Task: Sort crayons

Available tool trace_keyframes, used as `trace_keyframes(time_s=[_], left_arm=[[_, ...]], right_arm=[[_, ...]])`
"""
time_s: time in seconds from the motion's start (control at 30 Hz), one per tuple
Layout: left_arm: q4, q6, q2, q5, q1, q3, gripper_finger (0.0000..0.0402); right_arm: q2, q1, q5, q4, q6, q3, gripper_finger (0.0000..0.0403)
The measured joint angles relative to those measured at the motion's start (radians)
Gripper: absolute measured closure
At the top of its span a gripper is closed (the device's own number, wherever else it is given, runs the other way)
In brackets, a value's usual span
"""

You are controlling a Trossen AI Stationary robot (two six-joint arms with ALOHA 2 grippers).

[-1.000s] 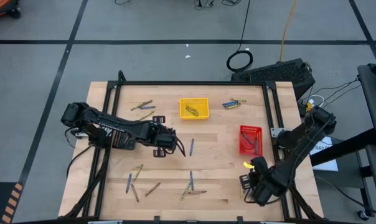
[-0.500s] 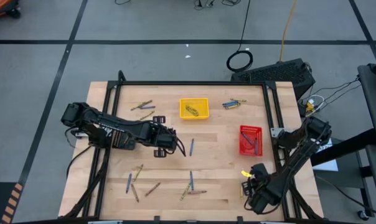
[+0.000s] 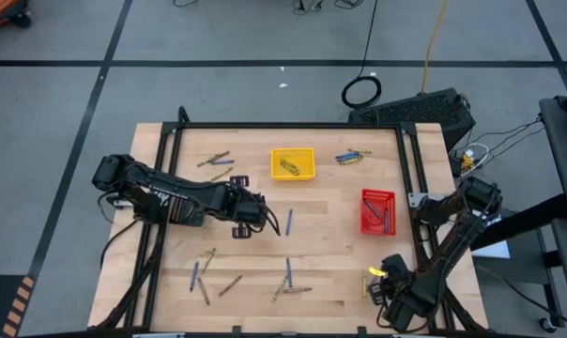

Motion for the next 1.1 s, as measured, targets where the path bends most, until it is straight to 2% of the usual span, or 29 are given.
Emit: trace_keyframes(time_s=[0.37, 0.7, 1.1], left_arm=[[0.000, -0.024, 0.000, 0.004, 0.000, 0.000, 0.0299], [0.000, -0.024, 0.000, 0.004, 0.000, 0.000, 0.0299], [0.000, -0.024, 0.000, 0.004, 0.000, 0.000, 0.0299]], right_arm=[[0.101, 0.025, -0.007, 0.054, 0.005, 0.000, 0.0296], [0.104, 0.025, -0.023, 0.096, 0.008, 0.000, 0.0297], [0.100, 0.025, -0.024, 0.190, 0.006, -0.063, 0.0324]])
